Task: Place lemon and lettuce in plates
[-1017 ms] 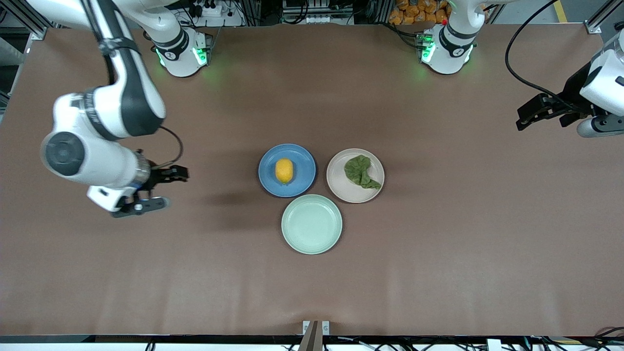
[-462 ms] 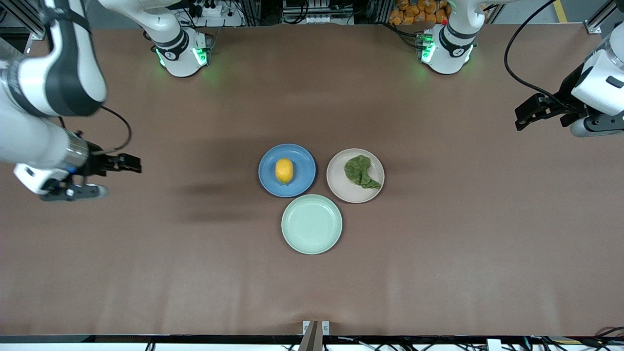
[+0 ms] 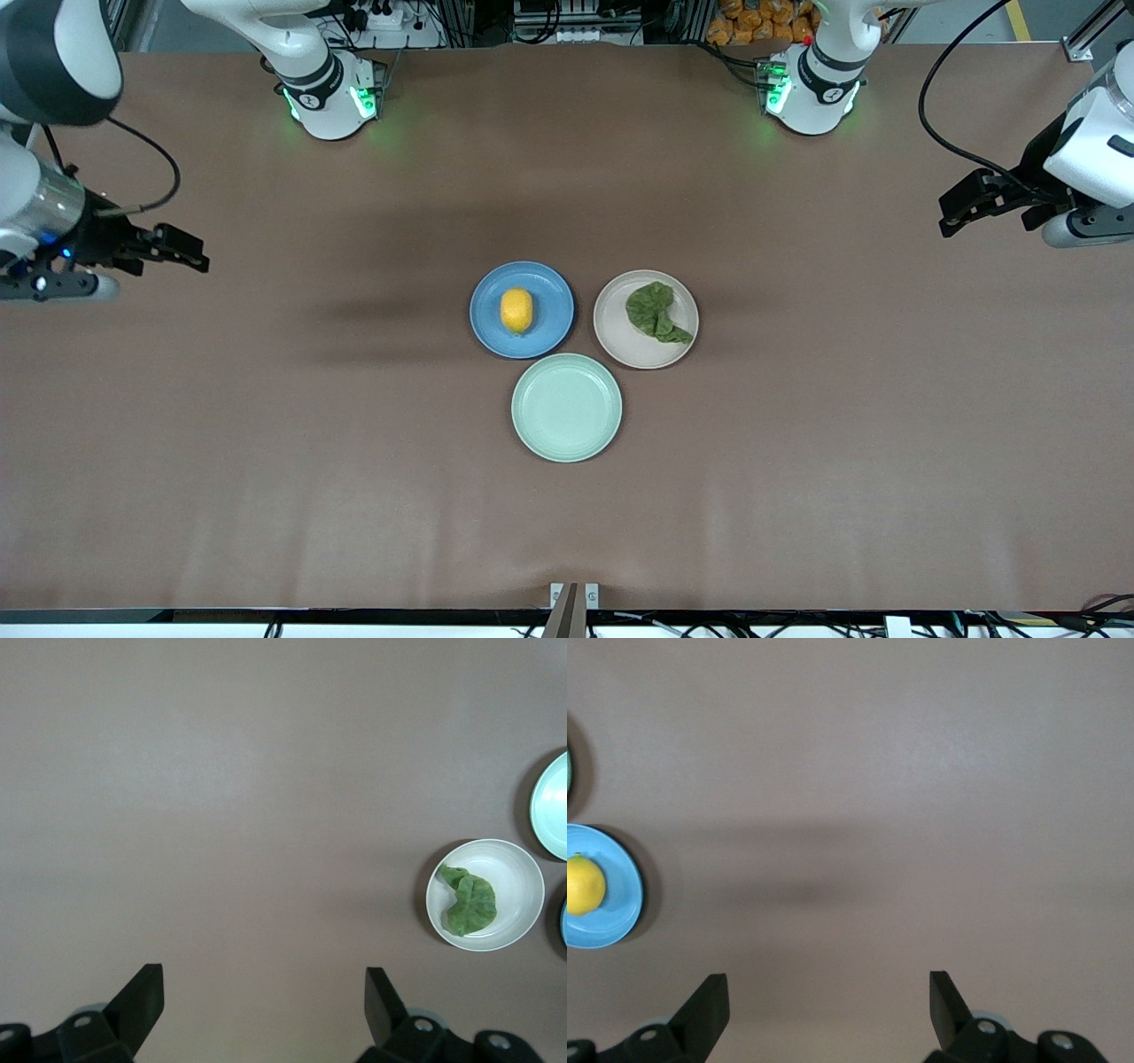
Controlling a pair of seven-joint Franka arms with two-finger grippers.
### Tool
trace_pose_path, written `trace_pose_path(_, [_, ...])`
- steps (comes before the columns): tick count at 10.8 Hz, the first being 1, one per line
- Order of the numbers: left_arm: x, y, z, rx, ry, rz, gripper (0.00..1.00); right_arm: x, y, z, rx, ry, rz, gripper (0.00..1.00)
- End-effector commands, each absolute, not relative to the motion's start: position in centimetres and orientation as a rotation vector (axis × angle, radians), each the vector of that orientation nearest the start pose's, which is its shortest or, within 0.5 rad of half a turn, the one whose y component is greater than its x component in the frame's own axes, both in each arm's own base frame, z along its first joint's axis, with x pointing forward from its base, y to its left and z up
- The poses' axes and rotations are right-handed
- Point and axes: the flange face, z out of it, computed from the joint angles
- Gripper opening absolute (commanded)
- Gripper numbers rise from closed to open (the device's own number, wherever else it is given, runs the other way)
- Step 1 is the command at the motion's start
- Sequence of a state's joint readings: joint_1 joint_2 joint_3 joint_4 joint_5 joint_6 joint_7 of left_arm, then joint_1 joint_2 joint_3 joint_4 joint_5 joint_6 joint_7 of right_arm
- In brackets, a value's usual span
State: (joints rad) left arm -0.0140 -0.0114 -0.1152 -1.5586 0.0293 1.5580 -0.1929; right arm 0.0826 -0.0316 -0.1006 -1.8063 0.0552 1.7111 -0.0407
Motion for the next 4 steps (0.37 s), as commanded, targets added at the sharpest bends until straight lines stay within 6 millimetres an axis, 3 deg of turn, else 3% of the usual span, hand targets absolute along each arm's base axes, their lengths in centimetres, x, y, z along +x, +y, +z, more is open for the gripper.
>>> trace_pose_path(1, [54.5,-6.5,64.1,-3.089,-0.069,-0.024,1.00,52.8,-0.4,55.3,-3.081,-0.039,0.104,1.00])
trace_pose_path(4, [54.4,-6.7,64.2,-3.097,-0.064,-0.025,1.00,53.4,-0.2,57.6,-3.086,-0.043,0.036,1.00])
